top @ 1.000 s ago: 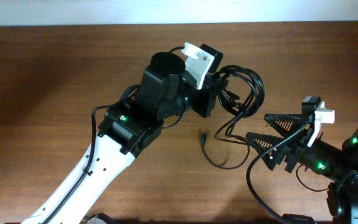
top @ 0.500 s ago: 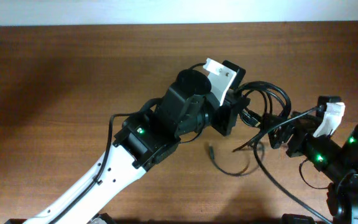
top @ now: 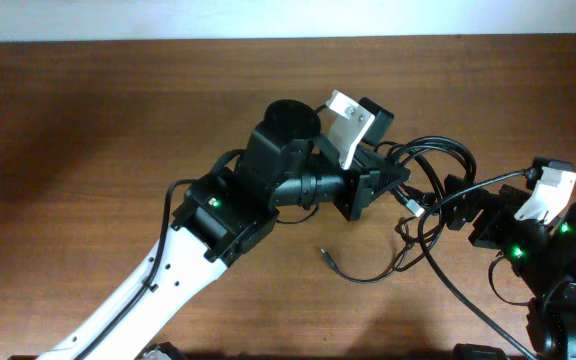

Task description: Untangle cables

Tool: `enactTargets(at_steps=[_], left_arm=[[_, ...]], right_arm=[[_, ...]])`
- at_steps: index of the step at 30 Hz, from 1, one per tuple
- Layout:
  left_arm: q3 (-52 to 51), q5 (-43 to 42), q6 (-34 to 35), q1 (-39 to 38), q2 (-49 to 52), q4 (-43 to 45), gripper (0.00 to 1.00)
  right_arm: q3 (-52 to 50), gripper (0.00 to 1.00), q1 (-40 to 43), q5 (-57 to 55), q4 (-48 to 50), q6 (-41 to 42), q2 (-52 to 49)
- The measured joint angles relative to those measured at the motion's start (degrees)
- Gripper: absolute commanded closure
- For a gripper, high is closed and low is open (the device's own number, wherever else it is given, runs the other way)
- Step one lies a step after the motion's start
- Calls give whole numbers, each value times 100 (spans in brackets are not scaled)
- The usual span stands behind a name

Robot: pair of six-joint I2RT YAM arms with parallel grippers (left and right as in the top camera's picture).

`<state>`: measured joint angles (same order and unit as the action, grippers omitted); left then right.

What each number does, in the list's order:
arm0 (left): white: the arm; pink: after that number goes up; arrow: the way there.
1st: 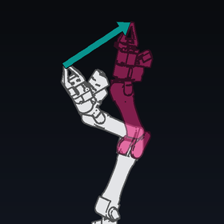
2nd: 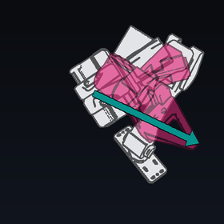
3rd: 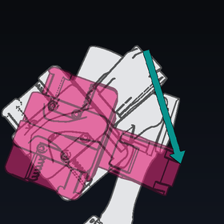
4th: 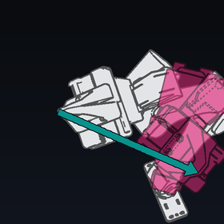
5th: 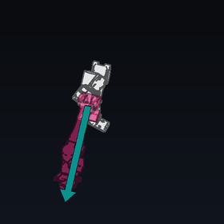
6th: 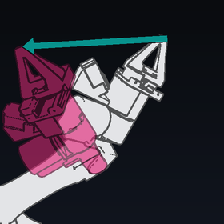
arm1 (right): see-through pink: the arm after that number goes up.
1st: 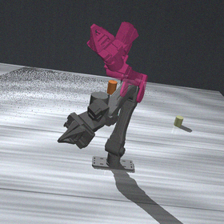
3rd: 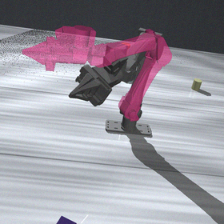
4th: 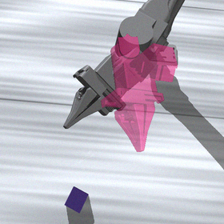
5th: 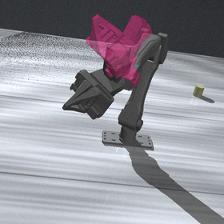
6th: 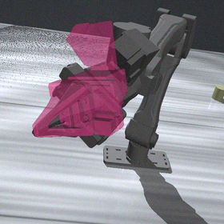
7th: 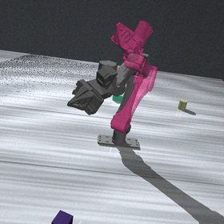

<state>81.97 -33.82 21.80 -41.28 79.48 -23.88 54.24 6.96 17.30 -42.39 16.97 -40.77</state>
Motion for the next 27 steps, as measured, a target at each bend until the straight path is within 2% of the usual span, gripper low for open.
enactTargets(at_steps=[6, 10, 13, 15, 17, 19, 20, 21, 22, 23, 24, 26, 27], left_arm=[[-20, -304, 81, 35, -52, 225, 100], [-39, -820, 597, 59, -55, 763, 100], [-39, -901, 870, 61, -55, 789, 100], [-39, -911, 863, 66, -55, 776, 100], [-37, -931, 516, 81, -76, 520, 99], [-31, -933, -184, 96, -155, 39, 86], [-31, -927, -507, 96, -190, -186, 71], [-31, -925, -868, 96, -214, -328, 61], [-31, -929, -1075, 96, -223, -413, 61], [-28, -927, -1329, 98, -254, -448, 60], [-28, -927, -1515, 111, -308, -468, 60], [-28, -927, -1631, 114, -343, -466, 62], [-28, -927, -1690, 114, -352, -468, 62]], right_arm=[[0, 1, 0, 103, 17, -46, 2], [31, 1, 2, 210, 39, -46, 4], [31, 1, 2, 227, 39, -46, 4], [31, 1, 2, 227, 42, -48, 4], [31, 1, 2, 227, 33, -66, 2], [31, 0, 2, 247, -2, -85, 2], [31, 2, 2, 275, -17, -96, 2], [31, 6, 2, 308, -17, -114, 2], [31, 10, 2, 302, -17, -116, 2], [28, 28, 24, 306, 22, -140, -4], [28, 52, 24, 332, 50, -127, -15], [28, 79, 24, 358, 70, -162, -15], [28, 79, 24, 358, 72, -157, -15]])
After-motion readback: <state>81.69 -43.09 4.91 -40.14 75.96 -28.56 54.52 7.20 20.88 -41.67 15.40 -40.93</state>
